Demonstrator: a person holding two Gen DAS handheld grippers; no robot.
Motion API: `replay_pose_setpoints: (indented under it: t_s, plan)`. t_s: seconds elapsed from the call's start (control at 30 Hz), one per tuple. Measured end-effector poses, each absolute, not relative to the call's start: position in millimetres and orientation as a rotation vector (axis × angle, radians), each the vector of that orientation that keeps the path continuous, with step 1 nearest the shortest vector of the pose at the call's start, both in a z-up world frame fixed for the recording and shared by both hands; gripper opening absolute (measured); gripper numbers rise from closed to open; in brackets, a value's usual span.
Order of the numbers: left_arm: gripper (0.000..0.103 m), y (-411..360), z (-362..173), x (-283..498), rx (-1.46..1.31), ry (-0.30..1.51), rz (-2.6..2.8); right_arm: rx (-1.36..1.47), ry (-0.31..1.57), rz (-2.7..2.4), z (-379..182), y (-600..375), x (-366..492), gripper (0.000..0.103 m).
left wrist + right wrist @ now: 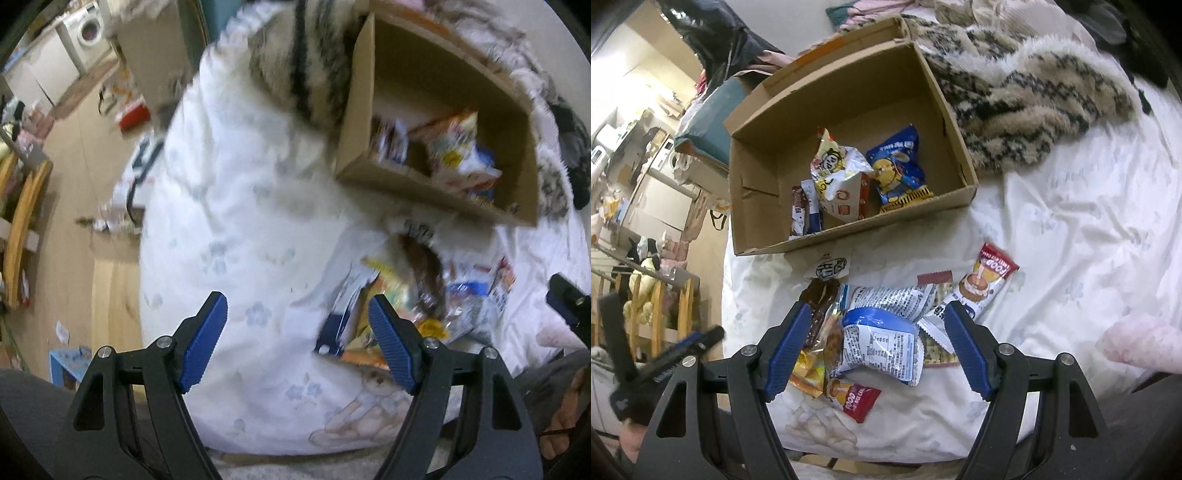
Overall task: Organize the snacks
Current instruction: 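Grasp a white snack packet with the left tool while the right tool reaches for the FOOD packet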
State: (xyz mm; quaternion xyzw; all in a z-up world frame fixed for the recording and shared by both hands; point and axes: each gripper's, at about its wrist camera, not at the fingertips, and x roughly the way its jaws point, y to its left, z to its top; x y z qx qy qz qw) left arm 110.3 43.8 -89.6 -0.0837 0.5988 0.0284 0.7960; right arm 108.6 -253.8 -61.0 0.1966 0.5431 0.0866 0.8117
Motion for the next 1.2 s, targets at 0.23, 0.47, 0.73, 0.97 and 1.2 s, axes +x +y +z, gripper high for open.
replay_pose_setpoints:
  t_s: [0.23, 0.47, 0.73, 0.97, 1.2]
  plan:
    - [0.058, 23.8, -130.2, 127.8, -0.124, 1.412, 0.024, 0.448, 1.178, 0.171, -64.8, -256.2, 109.4, 0.077]
    - [0.026, 3.5, -160.3, 141.2, -0.074, 1.475, -0.015, 0.480, 1.191, 0.148, -70.9, -268.6, 113.2, 0.077]
    - [0.013, 7.1, -135.9, 131.1, -0.129, 1.408, -0.017, 0.604, 1.192, 0.104, -77.9, -292.8, 118.5, 0.077]
    - [0.013, 33.8, -95.4, 119.5, -0.237, 1.275, 0.013, 0.755, 1.332, 0.007, -118.2, -312.9, 126.1, 0.068]
    - [0.013, 30.8, -88.0, 128.6, -0.222, 1.227, 0.008, 0.709, 1.438, -0.092, -151.5, -305.8, 143.7, 0.059]
